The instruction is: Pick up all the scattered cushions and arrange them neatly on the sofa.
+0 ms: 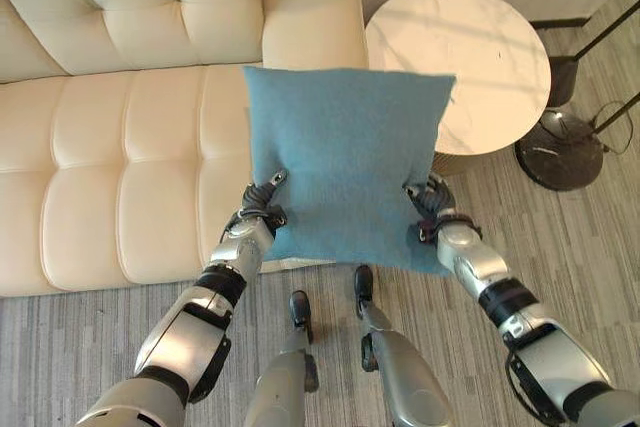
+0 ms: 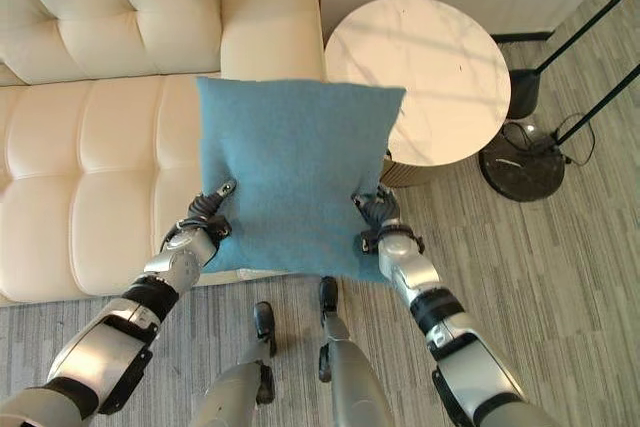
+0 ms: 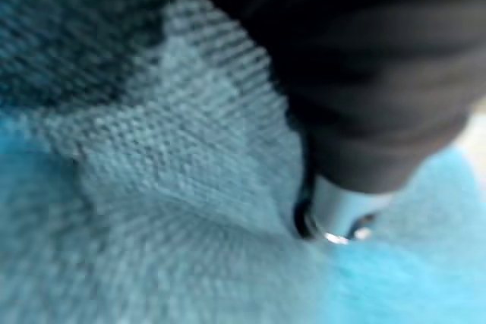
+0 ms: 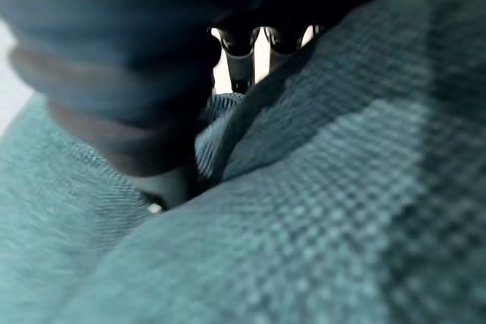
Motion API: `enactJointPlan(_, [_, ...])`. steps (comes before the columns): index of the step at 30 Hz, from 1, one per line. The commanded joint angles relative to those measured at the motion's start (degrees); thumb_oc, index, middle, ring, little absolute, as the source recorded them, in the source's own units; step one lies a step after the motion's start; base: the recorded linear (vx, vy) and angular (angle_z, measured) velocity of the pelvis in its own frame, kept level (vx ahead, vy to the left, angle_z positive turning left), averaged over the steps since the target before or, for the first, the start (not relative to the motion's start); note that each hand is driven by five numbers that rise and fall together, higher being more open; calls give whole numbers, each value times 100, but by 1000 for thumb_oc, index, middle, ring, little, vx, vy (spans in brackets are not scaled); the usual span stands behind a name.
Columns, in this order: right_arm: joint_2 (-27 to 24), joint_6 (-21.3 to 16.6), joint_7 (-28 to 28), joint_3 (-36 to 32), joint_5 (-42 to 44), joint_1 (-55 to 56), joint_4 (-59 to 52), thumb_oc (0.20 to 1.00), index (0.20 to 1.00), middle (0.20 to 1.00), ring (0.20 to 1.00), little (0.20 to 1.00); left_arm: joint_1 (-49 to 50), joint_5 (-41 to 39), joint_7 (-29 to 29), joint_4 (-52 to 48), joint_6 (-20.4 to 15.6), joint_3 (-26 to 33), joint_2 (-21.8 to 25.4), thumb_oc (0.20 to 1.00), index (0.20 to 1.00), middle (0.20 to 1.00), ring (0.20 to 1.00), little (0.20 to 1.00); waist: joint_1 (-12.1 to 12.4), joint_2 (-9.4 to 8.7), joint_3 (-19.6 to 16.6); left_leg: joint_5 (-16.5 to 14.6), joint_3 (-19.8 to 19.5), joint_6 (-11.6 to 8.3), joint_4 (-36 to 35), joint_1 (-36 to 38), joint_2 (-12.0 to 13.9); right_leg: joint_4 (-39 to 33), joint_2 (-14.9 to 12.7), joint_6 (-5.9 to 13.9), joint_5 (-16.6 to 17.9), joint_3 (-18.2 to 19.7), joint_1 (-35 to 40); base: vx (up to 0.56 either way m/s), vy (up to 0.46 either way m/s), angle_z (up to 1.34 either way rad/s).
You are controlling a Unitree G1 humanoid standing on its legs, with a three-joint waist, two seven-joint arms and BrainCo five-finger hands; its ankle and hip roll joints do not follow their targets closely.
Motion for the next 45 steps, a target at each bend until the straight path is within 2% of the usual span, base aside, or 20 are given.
enactJointPlan(1, [885, -36, 514, 426, 553, 135, -48, 200, 200, 200, 200, 200, -46, -484, -271, -308, 104, -494, -1260, 200, 200, 200, 200, 200, 56, 66, 60, -255, -121, -16, 211, -275, 14, 816, -121, 384, -1234, 131, -130, -8, 65, 4])
enactJointPlan(8, [774, -64, 459, 108, 444, 849, -1103, 200, 200, 200, 200, 200, 1137, -205, -138, -2108, 44, -718, -1024, 200, 200, 200, 200, 200, 228, 112, -374, -351, -193, 47, -76, 376, -45, 492, -200, 464, -1184, 42, 559, 9, 86, 5])
enactJointPlan(11, [715, -68, 542, -135, 289, 1469, -1833, 200, 200, 200, 200, 200, 1818, 199, -95, -2882, 135, -561, -852, 200, 200, 200, 200, 200, 238, 118, -665, -479, -188, 120, -76, 664, -129, 397, -282, 555, -1122, 29, 873, -2, 148, 2])
enactJointPlan(16, [643, -100, 615, -295, 40, 1901, -2443, 200, 200, 200, 200, 200, 2347, 704, -13, -3488, 114, -201, -643, 200, 200, 200, 200, 200, 272, 96, -789, -531, -39, 167, -76, 783, -174, 239, -325, 770, -811, 31, 948, -85, 101, -1])
enactJointPlan(17, [612, -126, 648, -320, -30, 2005, -2538, 200, 200, 200, 200, 200, 2452, 838, 0, -3557, 99, -117, -591, 200, 200, 200, 200, 200, 279, 112, -770, -492, -27, 172, -76, 783, -149, 359, -306, 775, -889, 52, 920, -162, 36, -5])
enactJointPlan(19, [501, -177, 729, -346, -245, 2271, -2818, 200, 200, 200, 200, 200, 2795, 1268, 75, -3956, 58, 124, -464, 200, 200, 200, 200, 200, 331, 189, -764, -402, -89, 185, -76, 793, -48, 1272, -232, 684, -1349, 106, 976, -159, -6, 1])
enactJointPlan(21, [471, -190, 752, -372, -271, 2359, -2935, 200, 200, 200, 200, 200, 2940, 1365, 104, -4056, 85, 194, -411, 200, 200, 200, 200, 200, 331, 195, -779, -395, -154, 190, -76, 823, -40, 1612, -222, 637, -1532, 165, 1075, -93, -77, 10])
enactJointPlan(22, [433, -193, 769, -437, -351, 2561, -3101, 200, 200, 200, 200, 200, 3172, 1538, 154, -4168, 134, 327, -358, 200, 200, 200, 200, 200, 377, 177, -907, -392, -244, 181, -76, 800, -40, 1775, -150, 590, -1650, 377, 1276, -78, -109, 24])
enactJointPlan(26, [418, -200, 798, -471, -409, 2760, -3252, 200, 200, 200, 200, 200, 3447, 1671, 177, -4287, 180, 438, -312, 200, 200, 200, 200, 200, 436, 122, -1025, -361, -329, 161, -76, 815, -58, 1702, -102, 595, -1690, 529, 1587, -62, -151, 24])
enactJointPlan(29, [284, -243, 835, -530, -484, 2984, -3536, 200, 200, 200, 200, 200, 3730, 1999, 246, -4404, 217, 740, -176, 200, 200, 200, 200, 200, 589, 27, -1068, -38, -506, -22, -76, 547, 18, 942, 105, 331, -2101, 593, 2061, -215, -279, 27])
enactJointPlan(30, [284, -242, 835, -529, -484, 2987, -3538, 200, 200, 200, 200, 200, 3735, 1999, 246, -4408, 219, 740, -175, 200, 200, 200, 200, 200, 581, 27, -1073, -36, -514, -23, -76, 542, 16, 934, 105, 330, -2098, 585, 2063, -349, -350, 9])
enactJointPlan(31, [153, -264, 894, -537, -479, 3120, -3804, 200, 200, 200, 200, 200, 3888, 2091, 250, -4624, 259, 860, -98, 200, 200, 200, 200, 200, 664, 27, -970, 303, -691, -210, -76, 282, 155, 818, 296, 144, -2274, 497, 2034, -267, -249, 6])
enactJointPlan(32, [151, -263, 894, -537, -479, 3122, -3807, 200, 200, 200, 200, 200, 3892, 2091, 251, -4629, 263, 861, -99, 200, 200, 200, 200, 200, 653, 31, -980, 309, -703, -213, -76, 269, 157, 825, 300, 141, -2276, 486, 2021, -562, -487, 19])
enactJointPlan(33, [-82, -291, 1042, -659, -502, 3394, -4134, 200, 200, 200, 200, 200, 4155, 2125, 157, -4852, 290, 1009, -28, 200, 200, 200, 200, 200, 652, 64, -808, 537, -968, -373, -76, 57, 249, 949, 501, 13, -2318, 383, 1822, -454, -355, 42])
enactJointPlan(35, [-268, -295, 1179, -778, -587, 3666, -4344, 200, 200, 200, 200, 200, 4435, 2168, 29, -5039, 336, 1087, -67, 200, 200, 200, 200, 200, 597, 64, -675, 326, -875, -335, -76, -49, 271, 994, 513, 12, -2302, 45, 1704, -462, -346, 106])
enactJointPlan(37, [-375, -338, 1196, -892, -680, 3753, -4436, 200, 200, 200, 200, 200, 4559, 2218, -36, -5167, 324, 1136, -92, 200, 200, 200, 200, 200, 554, 30, -592, 182, -492, -245, -76, -55, 296, 930, 405, 40, -2216, -304, 1675, -322, -217, 141])
enactJointPlan(38, [-429, -355, 1255, -879, -734, 3763, -4514, 200, 200, 200, 200, 200, 4631, 2250, -105, -5303, 291, 1181, -114, 200, 200, 200, 200, 200, 556, -48, -569, 90, -20, -195, 260, 132, 346, 738, 273, 78, -2078, -602, 1740, -227, -148, 84])
enactJointPlan(40, [-469, -343, 1283, -862, -780, 3733, -4560, 200, 200, 200, 200, 200, 4691, 2260, -136, -5396, 274, 1188, -126, 200, 200, 200, 200, 200, 560, -73, -589, 5, 95, -195, 611, 152, 356, 615, 227, 80, -2002, -731, 1758, -161, -102, 86])
enactJointPlan(43, [-480, -325, 1330, -733, -676, 3686, -4563, 200, 200, 200, 200, 200, 4724, 2258, -181, -5507, 245, 1174, -140, 200, 200, 200, 200, 200, 561, -116, -664, -688, 324, -174, 1303, 355, 339, 371, 116, 135, -1938, -1020, 1828, -128, -27, 74])
enactJointPlan(45, [-418, -340, 1275, -701, -575, 3655, -4544, 200, 200, 200, 200, 200, 4654, 2214, -162, -5462, 249, 1090, -148, 200, 200, 200, 200, 200, 535, -78, -747, -825, 490, -160, 1093, 661, 317, 284, 95, 167, -1922, -1212, 1817, -67, 43, 73])
